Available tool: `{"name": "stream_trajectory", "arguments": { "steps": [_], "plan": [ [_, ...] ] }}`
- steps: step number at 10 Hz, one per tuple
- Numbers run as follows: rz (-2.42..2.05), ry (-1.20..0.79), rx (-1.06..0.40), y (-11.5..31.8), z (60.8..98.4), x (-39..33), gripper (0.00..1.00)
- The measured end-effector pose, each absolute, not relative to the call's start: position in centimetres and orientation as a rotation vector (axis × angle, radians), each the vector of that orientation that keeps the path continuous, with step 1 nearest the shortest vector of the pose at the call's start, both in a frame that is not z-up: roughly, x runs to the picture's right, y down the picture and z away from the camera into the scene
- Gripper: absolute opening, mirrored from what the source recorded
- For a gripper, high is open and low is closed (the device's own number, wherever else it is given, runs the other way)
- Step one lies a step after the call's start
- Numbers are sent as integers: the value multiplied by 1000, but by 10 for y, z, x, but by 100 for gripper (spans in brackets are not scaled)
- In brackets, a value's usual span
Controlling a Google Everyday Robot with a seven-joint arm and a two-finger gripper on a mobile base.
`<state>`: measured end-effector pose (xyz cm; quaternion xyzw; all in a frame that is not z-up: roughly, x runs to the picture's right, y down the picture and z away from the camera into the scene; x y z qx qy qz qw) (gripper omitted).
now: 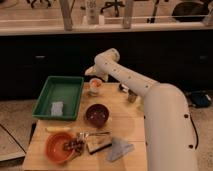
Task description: Place apple in paper cup
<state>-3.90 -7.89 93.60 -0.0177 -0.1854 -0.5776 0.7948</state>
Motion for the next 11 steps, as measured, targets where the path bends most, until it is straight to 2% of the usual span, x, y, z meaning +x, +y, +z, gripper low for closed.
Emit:
{"name": "stream_trajectory", "arguments": {
  "steps": [1,2,11],
  "plan": [
    [-1239,-398,-40,-79,935,-36,63],
    [-1236,-398,-42,-79,935,-34,61],
    [-1236,-398,-43,-79,935,-35,61]
  ]
}}
